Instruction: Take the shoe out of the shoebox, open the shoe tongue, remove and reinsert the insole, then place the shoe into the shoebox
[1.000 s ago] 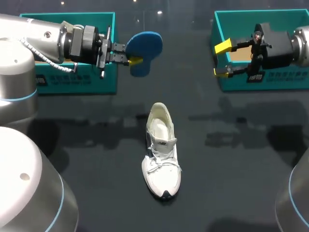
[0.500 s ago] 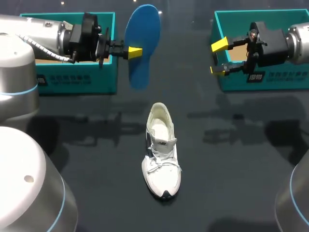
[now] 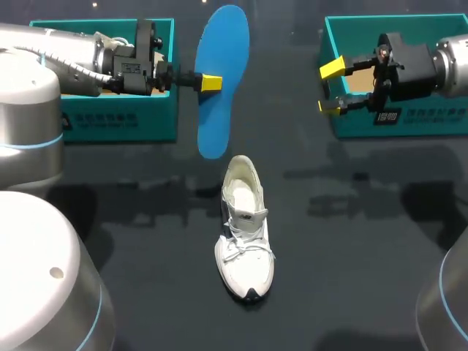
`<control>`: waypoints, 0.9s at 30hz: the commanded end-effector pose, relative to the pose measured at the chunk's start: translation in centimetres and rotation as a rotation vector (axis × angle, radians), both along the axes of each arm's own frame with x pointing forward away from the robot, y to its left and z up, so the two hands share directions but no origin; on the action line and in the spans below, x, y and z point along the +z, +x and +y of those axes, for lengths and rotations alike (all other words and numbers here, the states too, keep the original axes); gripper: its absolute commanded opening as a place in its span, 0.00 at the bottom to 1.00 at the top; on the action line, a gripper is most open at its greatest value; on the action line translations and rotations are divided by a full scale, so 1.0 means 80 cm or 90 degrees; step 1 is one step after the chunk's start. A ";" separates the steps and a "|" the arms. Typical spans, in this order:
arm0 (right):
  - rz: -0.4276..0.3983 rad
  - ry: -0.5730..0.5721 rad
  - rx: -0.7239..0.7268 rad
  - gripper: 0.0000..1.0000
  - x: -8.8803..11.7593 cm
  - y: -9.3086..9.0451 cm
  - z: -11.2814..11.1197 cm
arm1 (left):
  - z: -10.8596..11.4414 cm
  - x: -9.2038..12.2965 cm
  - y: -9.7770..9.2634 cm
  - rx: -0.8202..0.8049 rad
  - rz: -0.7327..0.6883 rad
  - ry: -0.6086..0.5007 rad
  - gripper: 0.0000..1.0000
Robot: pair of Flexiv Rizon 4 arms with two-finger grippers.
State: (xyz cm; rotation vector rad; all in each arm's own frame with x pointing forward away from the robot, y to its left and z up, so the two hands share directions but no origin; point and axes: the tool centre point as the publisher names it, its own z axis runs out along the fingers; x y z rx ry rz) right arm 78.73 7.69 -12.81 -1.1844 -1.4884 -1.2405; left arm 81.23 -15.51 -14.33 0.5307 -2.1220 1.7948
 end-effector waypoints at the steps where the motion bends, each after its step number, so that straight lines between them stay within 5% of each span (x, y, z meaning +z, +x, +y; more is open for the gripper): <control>1: 0.001 -0.002 -0.001 1.00 0.001 -0.001 0.000 | -0.008 -0.008 -0.005 -0.006 0.087 -0.011 0.00; 7: 0.001 -0.002 -0.001 1.00 0.001 -0.001 0.000 | -0.009 -0.013 -0.010 0.021 0.172 -0.070 0.00; 19: 0.001 -0.002 -0.001 1.00 0.001 -0.001 0.000 | -0.006 -0.014 -0.007 0.050 0.159 -0.087 0.00; 27: 0.001 -0.002 -0.001 1.00 0.001 -0.001 0.000 | -0.021 -0.029 -0.007 0.049 0.411 -0.097 0.00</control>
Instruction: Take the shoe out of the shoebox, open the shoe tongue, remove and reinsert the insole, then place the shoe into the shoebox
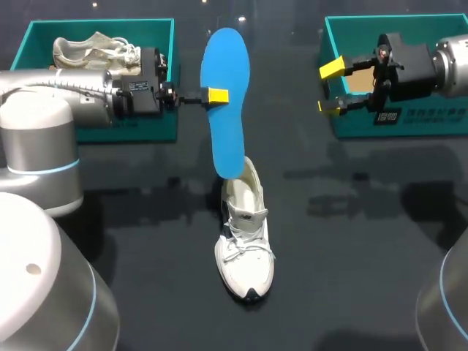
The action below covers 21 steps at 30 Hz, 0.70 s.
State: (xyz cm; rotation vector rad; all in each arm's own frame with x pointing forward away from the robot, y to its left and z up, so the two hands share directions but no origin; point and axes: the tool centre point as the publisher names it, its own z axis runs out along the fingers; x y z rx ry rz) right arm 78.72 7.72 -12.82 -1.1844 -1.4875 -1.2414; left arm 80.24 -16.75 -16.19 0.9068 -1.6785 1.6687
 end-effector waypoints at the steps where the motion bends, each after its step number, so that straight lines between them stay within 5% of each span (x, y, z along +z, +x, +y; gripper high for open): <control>1: 0.001 -0.003 0.000 1.00 0.001 -0.001 0.000 | -0.007 -0.008 0.005 -0.022 0.161 -0.021 0.00; 7: 0.001 -0.003 0.000 1.00 0.001 -0.001 0.000 | -0.011 -0.018 0.010 -0.036 0.287 -0.055 0.00; 21: -0.005 -0.013 0.006 1.00 0.001 0.000 0.000 | -0.024 -0.033 0.014 -0.027 0.378 -0.099 0.00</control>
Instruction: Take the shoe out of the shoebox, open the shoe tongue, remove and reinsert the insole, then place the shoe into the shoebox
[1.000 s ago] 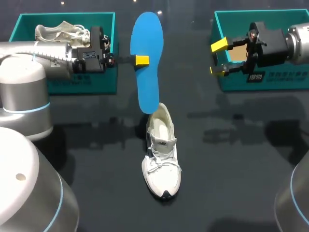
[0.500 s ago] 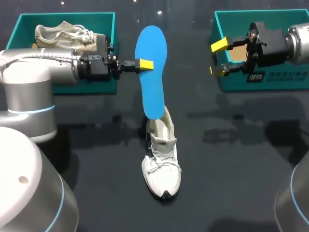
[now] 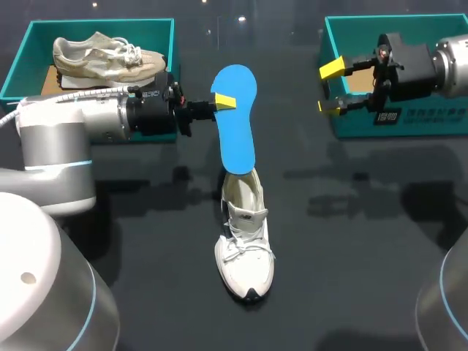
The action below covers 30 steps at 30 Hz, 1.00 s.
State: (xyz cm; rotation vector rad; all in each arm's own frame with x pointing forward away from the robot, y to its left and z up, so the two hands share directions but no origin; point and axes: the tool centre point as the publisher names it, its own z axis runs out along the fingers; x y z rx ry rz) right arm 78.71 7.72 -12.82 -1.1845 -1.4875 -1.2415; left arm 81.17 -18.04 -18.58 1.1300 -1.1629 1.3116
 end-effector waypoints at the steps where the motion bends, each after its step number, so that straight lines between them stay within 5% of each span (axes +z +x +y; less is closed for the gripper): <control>1: -0.008 -0.028 0.010 1.00 0.002 0.001 0.000 | -0.009 -0.004 0.002 0.002 0.010 -0.003 0.00; 14: -0.026 -0.230 0.017 1.00 0.041 0.001 -0.008 | -0.019 -0.007 -0.007 0.002 -0.017 0.005 0.00; 30: -0.007 -0.610 -0.023 1.00 0.103 0.007 0.028 | -0.019 -0.007 -0.007 0.002 -0.017 0.005 0.00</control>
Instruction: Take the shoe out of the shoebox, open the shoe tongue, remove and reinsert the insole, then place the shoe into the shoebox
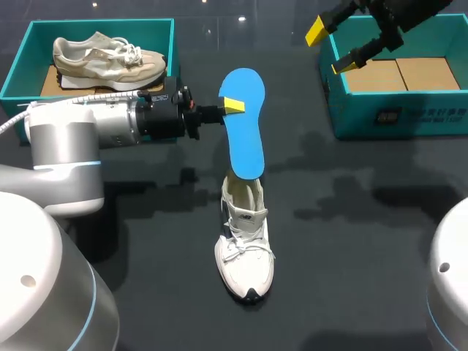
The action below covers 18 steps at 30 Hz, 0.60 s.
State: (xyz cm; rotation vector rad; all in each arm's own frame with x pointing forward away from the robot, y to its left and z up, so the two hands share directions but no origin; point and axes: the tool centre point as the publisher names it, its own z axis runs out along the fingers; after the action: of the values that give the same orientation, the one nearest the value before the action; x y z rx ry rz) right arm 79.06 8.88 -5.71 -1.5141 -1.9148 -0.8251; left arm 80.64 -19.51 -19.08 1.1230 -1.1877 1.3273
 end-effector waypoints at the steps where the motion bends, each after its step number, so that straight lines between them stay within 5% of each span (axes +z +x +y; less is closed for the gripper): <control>1: -0.017 -0.268 -0.034 1.00 0.017 0.002 0.017 | 0.000 -0.001 0.000 0.001 0.000 -0.001 0.00; 18: -0.060 -0.459 -0.094 1.00 0.043 -0.001 0.098 | 0.000 -0.001 0.000 0.001 0.000 -0.001 0.00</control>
State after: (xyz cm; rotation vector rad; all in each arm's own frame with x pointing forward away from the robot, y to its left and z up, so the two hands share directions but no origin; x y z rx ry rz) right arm 79.42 15.61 -1.95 -1.8512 -2.1431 -0.5269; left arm 80.68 -19.56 -19.13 1.1219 -1.1861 1.3287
